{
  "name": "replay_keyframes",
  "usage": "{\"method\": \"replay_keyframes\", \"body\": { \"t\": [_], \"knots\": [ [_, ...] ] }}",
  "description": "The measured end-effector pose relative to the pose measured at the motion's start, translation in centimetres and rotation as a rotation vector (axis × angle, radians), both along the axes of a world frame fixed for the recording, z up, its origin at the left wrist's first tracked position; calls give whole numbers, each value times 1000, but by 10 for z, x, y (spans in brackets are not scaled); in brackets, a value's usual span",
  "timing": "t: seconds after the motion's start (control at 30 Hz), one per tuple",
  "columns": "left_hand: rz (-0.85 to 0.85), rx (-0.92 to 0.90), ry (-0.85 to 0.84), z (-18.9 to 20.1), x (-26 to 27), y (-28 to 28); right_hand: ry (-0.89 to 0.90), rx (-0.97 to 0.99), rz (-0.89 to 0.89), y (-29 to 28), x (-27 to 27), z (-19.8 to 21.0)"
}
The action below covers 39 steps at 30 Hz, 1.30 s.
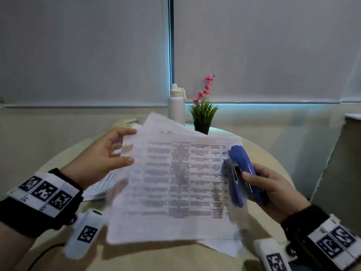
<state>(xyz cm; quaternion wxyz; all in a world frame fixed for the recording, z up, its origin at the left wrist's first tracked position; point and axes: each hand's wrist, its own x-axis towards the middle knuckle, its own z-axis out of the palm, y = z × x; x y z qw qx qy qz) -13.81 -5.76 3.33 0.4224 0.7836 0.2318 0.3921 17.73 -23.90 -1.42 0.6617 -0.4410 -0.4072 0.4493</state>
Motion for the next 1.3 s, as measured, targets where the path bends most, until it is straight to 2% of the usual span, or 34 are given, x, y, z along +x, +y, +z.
{"method": "replay_keyframes", "body": {
  "t": [0.07, 0.1, 0.17, 0.23, 0.3, 0.33, 0.4, 0.5, 0.67, 0.77, 0.83, 1.03, 1.3],
  "knots": [
    [182, 269, 183, 14, 5, -4, -162, 52, -10, -6, -1, 11],
    [208, 387, 253, 22, 13, -9, -260, 65, -1, -8, -2, 18],
    [126, 532, 364, 38, 37, -21, -399, 69, 50, -10, -8, 32],
    [12, 506, 543, 50, 63, -25, -459, 82, 104, -11, -14, 43],
    [-108, 378, 734, 54, 82, -23, -494, 88, 117, -13, -20, 50],
    [-167, 339, 772, 55, 87, -23, -508, 95, 102, -14, -22, 52],
    [-252, 254, 710, 54, 91, -26, -642, 120, -25, -15, -19, 49],
    [-310, 86, 508, 49, 92, -31, -986, 141, -263, -20, -17, 44],
    [-410, 107, 360, 50, 93, -39, -1215, 189, -415, -29, -26, 48],
    [-401, 207, 388, 51, 95, -40, -1297, 262, -562, -31, -30, 48],
    [-416, 178, 371, 52, 97, -43, -1341, 294, -622, -33, -35, 52],
    [-461, 133, 332, 52, 103, -45, -1516, 265, -632, -34, -47, 64],
    [-464, 111, 332, 44, 104, -45, -1486, 221, -590, -34, -44, 65]
  ]
}}
